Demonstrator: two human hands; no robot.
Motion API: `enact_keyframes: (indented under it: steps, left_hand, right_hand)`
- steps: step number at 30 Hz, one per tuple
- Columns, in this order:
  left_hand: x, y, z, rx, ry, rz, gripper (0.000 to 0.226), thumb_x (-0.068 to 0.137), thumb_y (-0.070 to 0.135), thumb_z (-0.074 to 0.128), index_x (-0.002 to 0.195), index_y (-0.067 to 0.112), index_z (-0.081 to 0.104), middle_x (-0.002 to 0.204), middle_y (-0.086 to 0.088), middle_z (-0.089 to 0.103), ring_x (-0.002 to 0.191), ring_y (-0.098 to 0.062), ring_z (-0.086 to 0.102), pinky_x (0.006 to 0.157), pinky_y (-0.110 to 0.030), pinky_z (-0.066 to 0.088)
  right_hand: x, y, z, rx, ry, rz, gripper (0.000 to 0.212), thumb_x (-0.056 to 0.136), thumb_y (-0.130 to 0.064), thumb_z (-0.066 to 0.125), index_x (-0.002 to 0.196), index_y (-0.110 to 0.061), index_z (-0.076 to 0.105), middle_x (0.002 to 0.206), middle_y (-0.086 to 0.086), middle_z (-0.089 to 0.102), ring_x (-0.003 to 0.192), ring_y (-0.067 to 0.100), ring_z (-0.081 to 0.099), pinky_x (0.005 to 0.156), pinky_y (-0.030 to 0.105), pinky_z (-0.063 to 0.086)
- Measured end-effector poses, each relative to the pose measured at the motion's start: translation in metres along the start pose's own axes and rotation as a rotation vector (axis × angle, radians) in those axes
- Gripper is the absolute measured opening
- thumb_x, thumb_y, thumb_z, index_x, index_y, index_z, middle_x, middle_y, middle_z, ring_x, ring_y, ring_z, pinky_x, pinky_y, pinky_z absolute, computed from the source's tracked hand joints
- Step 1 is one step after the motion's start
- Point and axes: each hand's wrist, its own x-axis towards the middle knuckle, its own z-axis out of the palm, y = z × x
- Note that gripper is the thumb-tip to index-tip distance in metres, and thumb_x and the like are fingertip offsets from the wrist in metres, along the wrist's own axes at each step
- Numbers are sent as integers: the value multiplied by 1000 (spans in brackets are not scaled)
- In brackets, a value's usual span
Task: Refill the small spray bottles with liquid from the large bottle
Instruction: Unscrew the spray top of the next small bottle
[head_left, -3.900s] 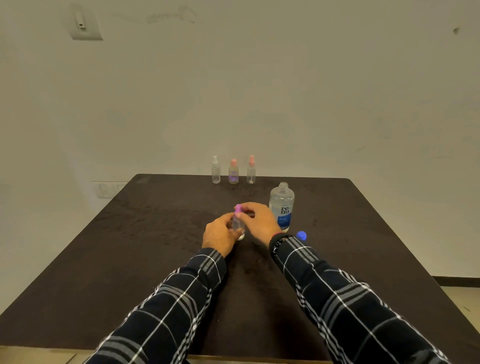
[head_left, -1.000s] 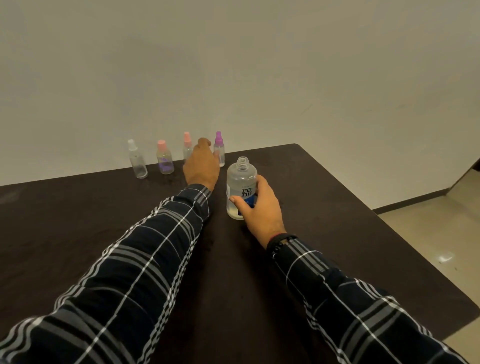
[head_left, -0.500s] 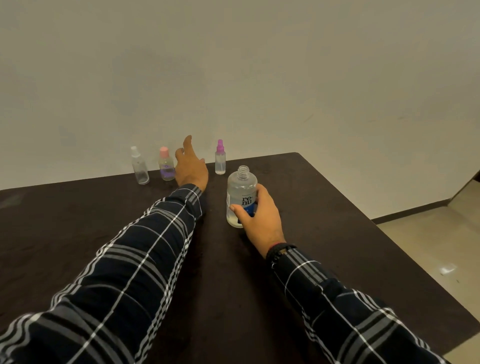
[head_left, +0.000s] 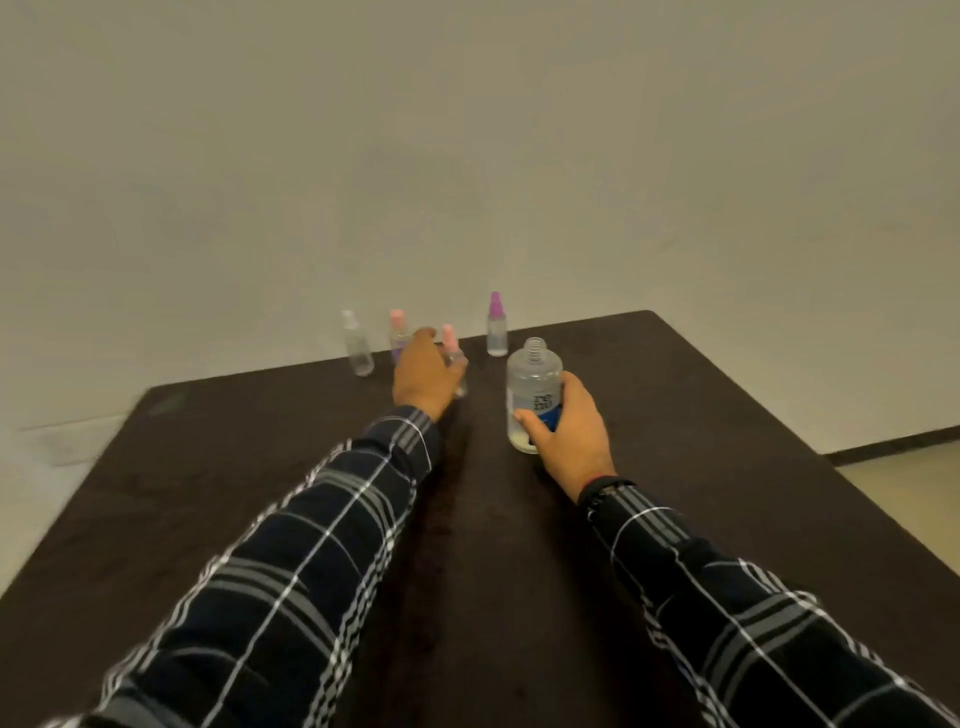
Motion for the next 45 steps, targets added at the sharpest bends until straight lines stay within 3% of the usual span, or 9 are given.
enact_keyframes:
  steps: [11,23,28,30,32,35,38,41,45]
  left_hand:
    - [-132,-20,-76,150,-33,105,35,87,40,75,115,20,68,105,3,71,96,-16,64,85,-35,53]
    - [-175,-12,-70,131,-66,111,39,88,34,75,122,20,63,110,0,65,96,-14,60,91,-33,52]
    - [-182,-7,-69,83,-99,61,40,89,28,74,124,19,58,116,1,66,103,-15,63,95,-35,52]
    - [-182,-8,-68,23,-112,14,39,88,27,76,121,20,56,116,2,65,104,-15,63,96,-35,53]
    - [-183,-9,-67,-57,-110,-26,36,86,25,77,115,22,56,113,4,66,102,-13,65,95,-36,54]
    - [-184,-9,-67,-159,-103,-76,34,84,20,80,111,22,59,107,6,67,98,-10,66,91,-33,55]
    - [-185,-10,-68,-238,-95,-134,35,81,23,83,110,22,62,101,6,70,94,-8,67,84,-28,56]
    - [-183,-15,-67,-230,-68,-170,31,80,29,83,105,23,65,97,6,72,91,-6,69,79,-24,56]
    - [-182,-19,-65,-182,-56,-130,24,80,24,81,99,21,66,92,4,73,86,-8,70,81,-27,59]
  right_hand:
    - [-11,-18,-29,-97,-209,11,60,85,-24,78,134,-10,47,131,8,60,119,25,58,99,34,44]
    - [-31,-17,-43,-124,-294,25,62,83,-26,79,133,-12,46,133,7,59,121,24,57,101,36,45]
    - [-42,-30,-47,-32,-213,-31,96,75,-44,83,150,-16,30,152,4,40,137,21,43,111,42,41]
    - [-57,-43,-50,3,55,-191,75,83,-48,72,144,-22,37,143,-1,45,129,15,47,103,37,45]
    - [-73,-61,-49,-39,223,-435,38,90,-39,64,123,-24,52,115,-5,57,103,12,57,86,31,50]
    - [-82,-77,-26,-102,-79,-460,9,95,-27,59,104,-24,60,86,-9,61,75,6,59,72,29,54]
    - [-82,-70,8,-67,-336,-191,18,94,-26,64,111,-20,63,94,-8,65,85,5,61,83,28,56]
    - [-79,-62,32,-14,-327,-111,23,91,-33,68,109,-19,66,92,-6,66,84,6,61,73,18,50]
    - [-76,-57,46,38,-250,-12,18,85,-32,74,96,-22,64,84,-8,63,81,9,61,71,21,49]
